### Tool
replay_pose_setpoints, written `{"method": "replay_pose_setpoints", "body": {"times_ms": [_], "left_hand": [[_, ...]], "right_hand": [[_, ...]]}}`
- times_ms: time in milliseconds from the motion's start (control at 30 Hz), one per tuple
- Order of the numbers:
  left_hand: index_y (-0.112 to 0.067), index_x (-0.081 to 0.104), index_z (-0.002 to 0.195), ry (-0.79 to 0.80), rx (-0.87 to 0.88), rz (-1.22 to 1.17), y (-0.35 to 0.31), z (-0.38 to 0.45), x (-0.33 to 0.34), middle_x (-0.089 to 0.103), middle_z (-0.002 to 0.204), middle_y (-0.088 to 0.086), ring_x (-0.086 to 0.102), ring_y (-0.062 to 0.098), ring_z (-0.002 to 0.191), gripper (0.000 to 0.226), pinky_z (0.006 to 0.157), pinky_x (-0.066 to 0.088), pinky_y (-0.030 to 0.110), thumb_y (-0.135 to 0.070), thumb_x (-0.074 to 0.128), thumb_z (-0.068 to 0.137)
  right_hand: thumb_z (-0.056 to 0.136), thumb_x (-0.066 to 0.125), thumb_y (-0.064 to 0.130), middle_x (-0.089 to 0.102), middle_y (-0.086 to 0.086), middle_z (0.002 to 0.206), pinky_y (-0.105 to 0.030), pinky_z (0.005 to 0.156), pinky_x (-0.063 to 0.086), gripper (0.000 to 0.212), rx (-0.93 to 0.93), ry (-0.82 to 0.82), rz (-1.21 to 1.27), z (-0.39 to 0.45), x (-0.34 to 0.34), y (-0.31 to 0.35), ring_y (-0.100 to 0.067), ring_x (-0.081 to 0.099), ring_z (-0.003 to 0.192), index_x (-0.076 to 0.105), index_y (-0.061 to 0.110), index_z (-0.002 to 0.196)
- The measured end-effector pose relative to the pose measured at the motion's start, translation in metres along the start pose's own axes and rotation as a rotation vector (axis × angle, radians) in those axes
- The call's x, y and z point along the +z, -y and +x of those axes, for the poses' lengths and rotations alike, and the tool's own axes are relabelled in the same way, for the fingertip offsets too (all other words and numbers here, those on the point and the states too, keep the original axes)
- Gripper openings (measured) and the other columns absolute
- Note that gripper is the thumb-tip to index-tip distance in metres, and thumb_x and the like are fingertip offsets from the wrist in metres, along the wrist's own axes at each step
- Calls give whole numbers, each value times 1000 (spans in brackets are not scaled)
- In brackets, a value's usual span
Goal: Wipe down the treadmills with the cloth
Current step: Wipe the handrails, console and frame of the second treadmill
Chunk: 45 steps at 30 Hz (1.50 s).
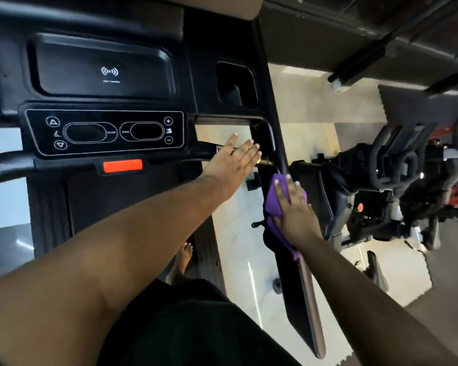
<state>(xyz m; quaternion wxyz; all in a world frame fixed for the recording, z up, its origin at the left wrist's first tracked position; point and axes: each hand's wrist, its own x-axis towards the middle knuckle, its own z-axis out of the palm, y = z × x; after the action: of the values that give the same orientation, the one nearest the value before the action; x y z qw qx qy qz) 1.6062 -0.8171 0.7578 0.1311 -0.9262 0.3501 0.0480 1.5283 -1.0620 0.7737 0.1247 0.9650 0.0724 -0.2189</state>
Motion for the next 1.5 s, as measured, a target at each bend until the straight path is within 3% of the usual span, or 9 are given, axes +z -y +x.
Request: {"method": "replay_pose_setpoints", "body": {"times_ms": [200, 433, 700, 800, 900, 1000, 1200, 1367, 1500], "left_hand": [[-3, -17, 157, 48, 18, 18, -4, -1, -2, -16, 168, 17, -9, 34, 156, 92, 122, 1, 65, -39, 43, 98], [-4, -17, 158, 31, -14, 39, 0, 3, -4, -16, 168, 18, -10, 34, 156, 98, 121, 4, 66, -48, 46, 97], [-7, -13, 159, 19, -45, 8, -6, -1, 1, -13, 169, 14, -10, 30, 157, 100, 119, -5, 71, -53, 50, 96], [-8, -12, 160, -11, -47, -16, -25, -12, 6, -16, 169, 14, -12, 29, 157, 94, 116, -9, 74, -42, 51, 98], [-10, -12, 160, 10, -11, -42, -59, -16, 5, -16, 169, 13, -12, 28, 157, 89, 117, -5, 73, -33, 49, 99], [-13, -13, 160, 34, 26, -75, -91, -7, -12, -16, 169, 11, -11, 26, 157, 87, 118, -5, 71, -28, 48, 101], [-23, -12, 161, 98, 79, -71, -129, -3, -33, -12, 170, 8, -6, 24, 158, 95, 117, -8, 72, -4, 53, 94], [-27, -6, 162, 120, 18, -106, -132, -2, -43, -11, 170, 5, -6, 23, 158, 95, 116, -8, 73, 3, 51, 92], [-27, -8, 162, 142, -21, -166, -124, -9, -28, -15, 170, 5, -10, 23, 157, 95, 117, -5, 73, 6, 47, 92]], "right_hand": [[94, 65, 31, 3, -12, 171, -66, 113, 37, 99, 240, -119, 195, -66, 58, 6, -37, 7, 157, -5, 27, 164], [99, 44, 42, -16, -24, 167, -73, 118, 3, 90, 59, -140, -287, 5, 25, 23, -44, -10, 156, -11, 10, 162], [98, 46, 61, 3, -34, 165, -70, 119, -9, 91, -390, 248, -996, -28, 49, 34, -52, 0, 153, 17, 0, 160], [96, 55, 48, 6, -20, 170, -67, 111, -28, 90, -341, 181, -731, -70, 65, 6, -35, 0, 158, 14, 2, 161], [93, 58, 49, -7, -1, 173, -79, 113, 2, 94, -176, -27, -356, -51, 49, -11, -28, -8, 159, 5, 21, 165], [92, 64, 39, -15, 2, 171, -70, 113, 32, 101, -19, -104, 45, -61, 61, -9, -31, -9, 158, -8, 33, 163], [92, 64, 42, 1, -4, 172, -61, 107, 46, 99, 66, -112, 345, -168, 119, -30, -32, 4, 158, -5, 31, 163], [97, 56, 28, -18, -8, 170, -69, 119, 17, 94, 19, -226, 23, -100, 92, -15, -37, -9, 157, -11, 24, 163], [95, 53, 48, -13, -21, 169, -84, 109, 2, 90, -89, -30, -593, -77, 79, 13, -49, -21, 151, 8, 8, 163]]}}
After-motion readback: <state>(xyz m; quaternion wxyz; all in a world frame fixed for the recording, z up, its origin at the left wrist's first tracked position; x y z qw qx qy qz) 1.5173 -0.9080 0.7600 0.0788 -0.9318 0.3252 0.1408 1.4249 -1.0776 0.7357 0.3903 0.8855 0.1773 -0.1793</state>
